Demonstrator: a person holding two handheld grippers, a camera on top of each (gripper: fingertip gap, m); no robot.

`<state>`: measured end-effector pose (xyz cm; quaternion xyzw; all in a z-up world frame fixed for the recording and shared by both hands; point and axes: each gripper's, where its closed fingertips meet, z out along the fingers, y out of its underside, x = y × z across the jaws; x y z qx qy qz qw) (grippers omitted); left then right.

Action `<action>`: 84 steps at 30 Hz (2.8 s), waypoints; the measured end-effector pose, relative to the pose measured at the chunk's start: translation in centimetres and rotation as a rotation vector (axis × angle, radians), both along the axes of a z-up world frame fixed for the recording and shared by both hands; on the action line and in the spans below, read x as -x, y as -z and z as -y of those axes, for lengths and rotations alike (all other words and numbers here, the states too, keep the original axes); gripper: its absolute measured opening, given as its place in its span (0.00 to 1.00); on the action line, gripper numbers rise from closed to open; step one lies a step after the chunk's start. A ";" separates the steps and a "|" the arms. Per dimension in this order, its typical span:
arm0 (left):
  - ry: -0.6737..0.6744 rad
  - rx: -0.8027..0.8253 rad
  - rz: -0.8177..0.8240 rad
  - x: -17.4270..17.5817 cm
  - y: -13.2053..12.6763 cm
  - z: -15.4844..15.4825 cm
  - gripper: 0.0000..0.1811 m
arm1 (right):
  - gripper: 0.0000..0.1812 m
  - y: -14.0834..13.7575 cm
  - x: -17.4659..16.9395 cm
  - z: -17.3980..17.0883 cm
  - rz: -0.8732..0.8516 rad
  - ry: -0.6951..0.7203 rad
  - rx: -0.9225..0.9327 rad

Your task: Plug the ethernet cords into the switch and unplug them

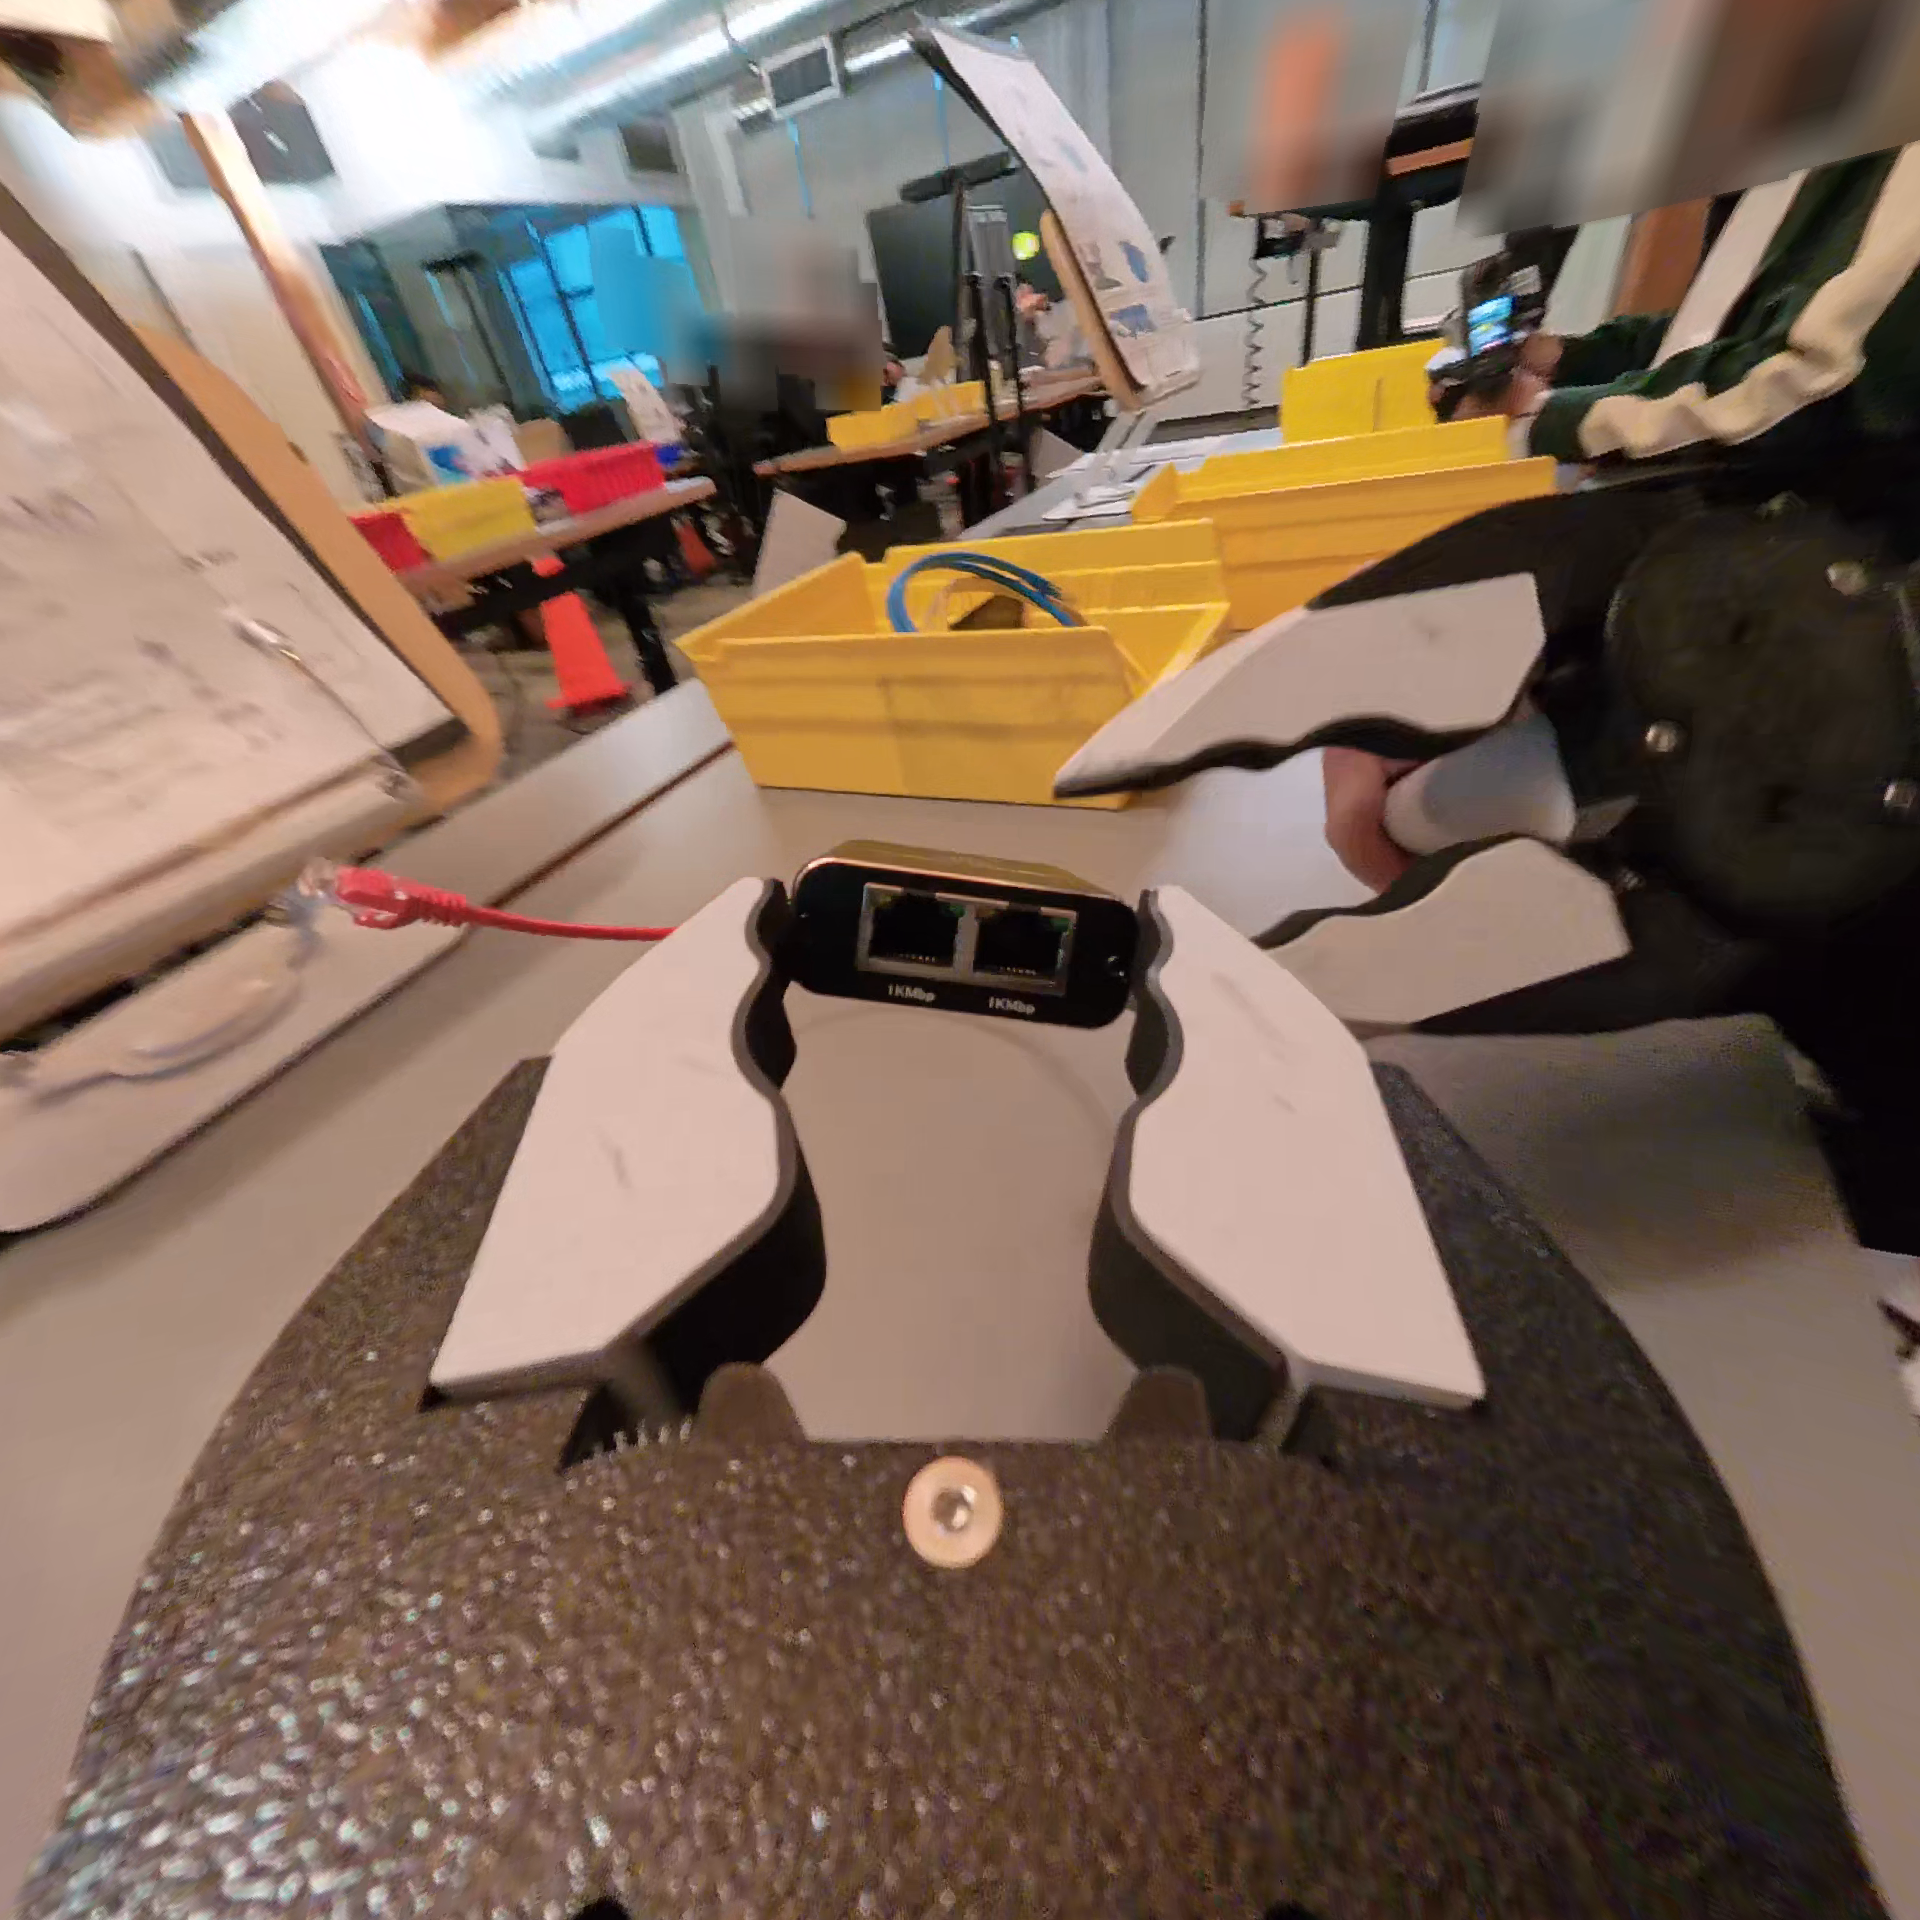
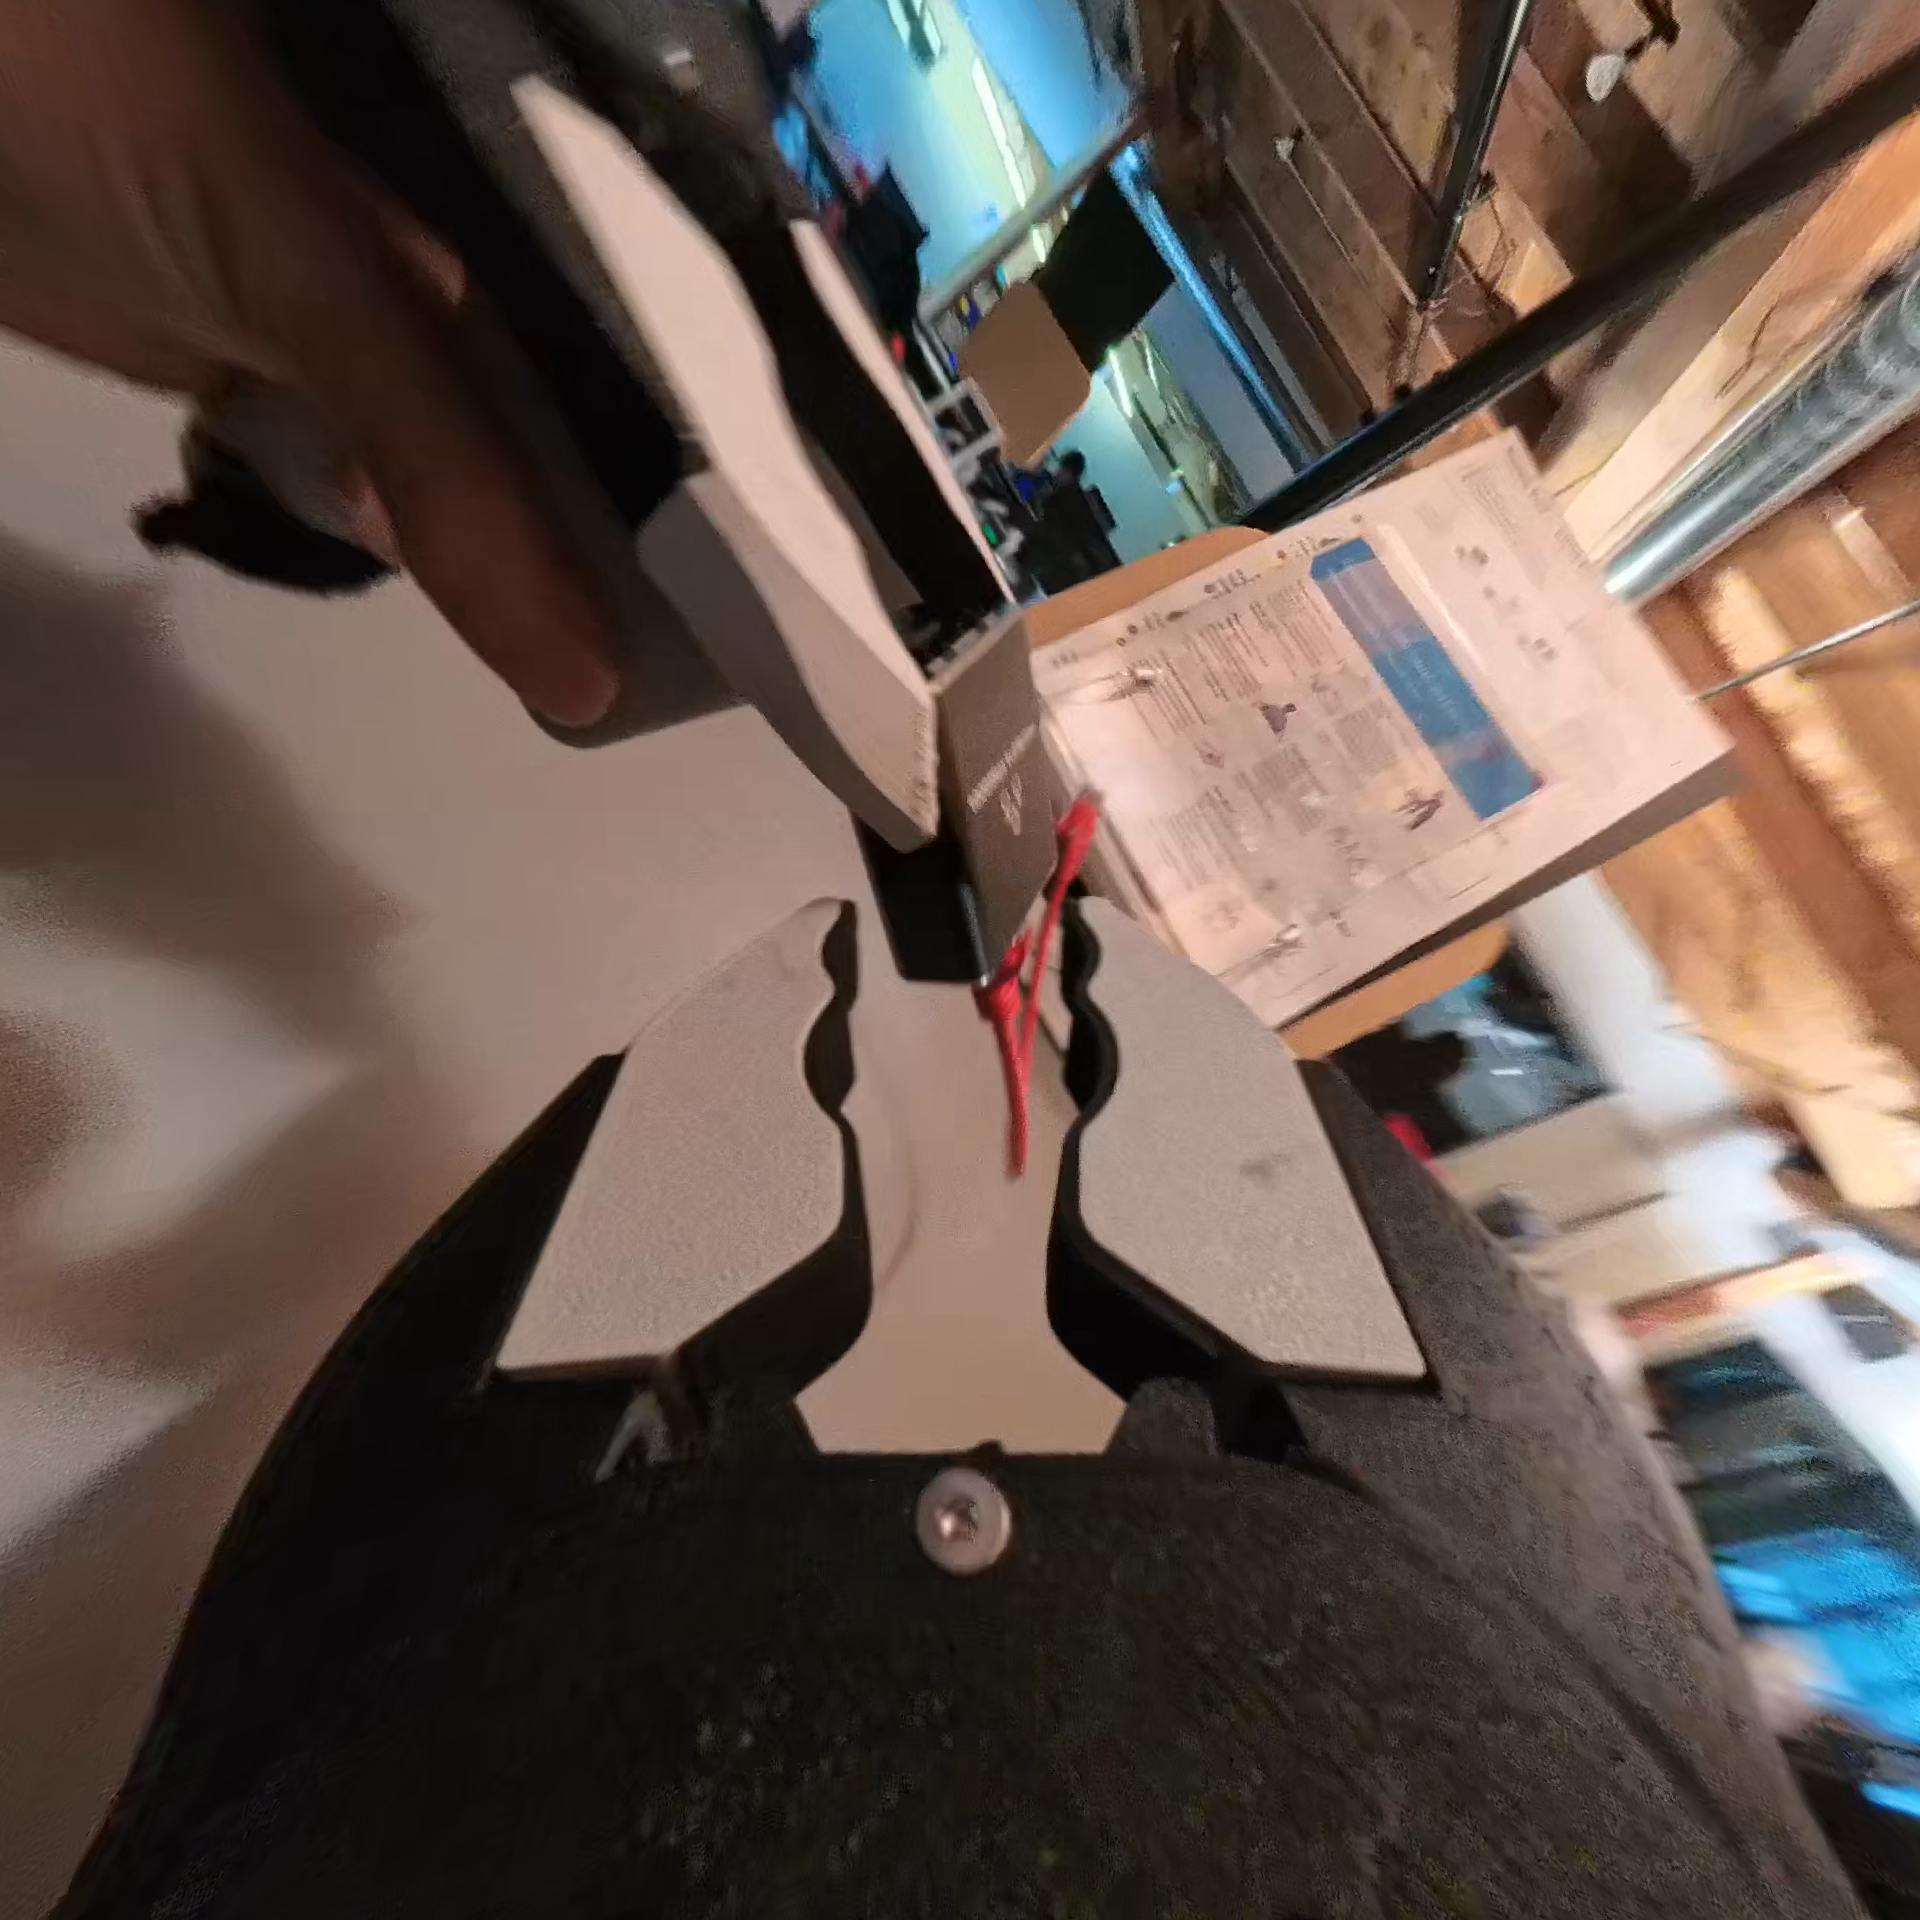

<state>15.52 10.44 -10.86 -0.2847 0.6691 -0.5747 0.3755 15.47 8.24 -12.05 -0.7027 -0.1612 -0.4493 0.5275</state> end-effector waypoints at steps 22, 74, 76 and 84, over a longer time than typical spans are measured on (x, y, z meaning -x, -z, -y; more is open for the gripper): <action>0.189 -0.119 0.252 2.1 0.4 2.8 0.35 | 0.15 -2.5 1.4 0.2 -1.648 -0.664 -0.626; 0.051 -0.062 0.326 1.3 -0.5 2.1 0.37 | 0.14 -1.7 2.6 -0.7 -1.961 -0.728 -0.713; 0.058 -0.057 0.328 1.3 -0.6 2.0 0.37 | 0.14 -1.9 2.6 -0.7 -1.923 -0.718 -0.749; 0.099 -0.066 0.349 1.9 -0.6 2.3 0.35 | 0.14 -2.5 2.3 -0.3 -1.890 -0.697 -0.749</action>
